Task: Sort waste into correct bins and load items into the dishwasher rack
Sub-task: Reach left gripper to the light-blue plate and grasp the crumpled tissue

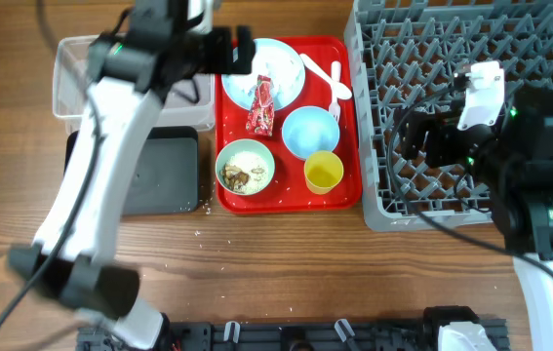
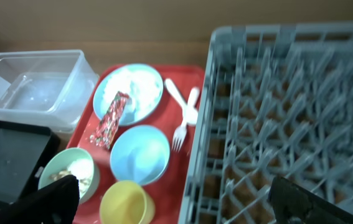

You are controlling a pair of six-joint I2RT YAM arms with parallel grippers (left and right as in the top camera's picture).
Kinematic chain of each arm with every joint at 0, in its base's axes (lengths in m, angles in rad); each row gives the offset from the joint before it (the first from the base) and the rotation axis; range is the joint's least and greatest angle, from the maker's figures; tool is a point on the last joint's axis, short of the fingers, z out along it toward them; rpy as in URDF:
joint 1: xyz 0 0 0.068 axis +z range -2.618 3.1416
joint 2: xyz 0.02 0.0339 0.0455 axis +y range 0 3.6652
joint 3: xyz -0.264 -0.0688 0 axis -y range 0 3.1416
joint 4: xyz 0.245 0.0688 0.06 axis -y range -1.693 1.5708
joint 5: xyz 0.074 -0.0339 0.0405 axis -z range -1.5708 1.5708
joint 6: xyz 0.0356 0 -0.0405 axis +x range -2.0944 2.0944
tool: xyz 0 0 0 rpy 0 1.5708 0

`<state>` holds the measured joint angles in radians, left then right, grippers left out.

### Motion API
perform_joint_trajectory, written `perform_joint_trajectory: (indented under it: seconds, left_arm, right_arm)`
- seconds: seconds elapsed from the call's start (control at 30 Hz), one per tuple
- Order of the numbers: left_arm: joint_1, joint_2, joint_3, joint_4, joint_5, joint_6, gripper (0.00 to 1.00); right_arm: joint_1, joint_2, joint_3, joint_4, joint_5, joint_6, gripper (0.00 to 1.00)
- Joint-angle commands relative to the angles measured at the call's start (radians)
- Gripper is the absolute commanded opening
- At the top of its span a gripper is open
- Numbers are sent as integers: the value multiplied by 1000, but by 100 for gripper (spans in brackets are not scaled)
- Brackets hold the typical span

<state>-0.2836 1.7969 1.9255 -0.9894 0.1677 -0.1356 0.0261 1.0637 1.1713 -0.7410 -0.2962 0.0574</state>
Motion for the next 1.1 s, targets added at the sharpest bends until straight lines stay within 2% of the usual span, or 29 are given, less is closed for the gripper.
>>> perform_joint_trajectory:
  seconds: [0.0, 0.27, 0.4, 0.57, 0.93, 1.0, 1.03, 1.07]
  left_arm:
    - [-52, 184, 164, 34, 17, 9, 100]
    - [-82, 404, 164, 230, 5, 7, 100]
    - [-82, 489, 164, 225, -139, -116, 100]
    - [-86, 562, 163, 216, -188, -115, 100]
    - [-94, 688, 160, 224, -184, -108, 100]
    - [-94, 706, 160, 228, -184, -108, 94]
    - [-95, 717, 160, 231, -183, -108, 86]
    - [-95, 721, 160, 231, -180, -108, 72]
  right_arm:
    - [-3, 43, 22, -22, -20, 114, 100]
    - [-3, 56, 21, -63, -20, 114, 100]
    - [-3, 56, 19, -80, -19, 114, 100]
    - [-3, 56, 19, -83, -19, 114, 100]
    - [-3, 57, 18, -83, -16, 114, 100]
    - [-3, 58, 18, -83, -16, 114, 100]
    - [-3, 59, 18, -84, -16, 114, 100]
    - [-3, 61, 18, -84, -16, 114, 100]
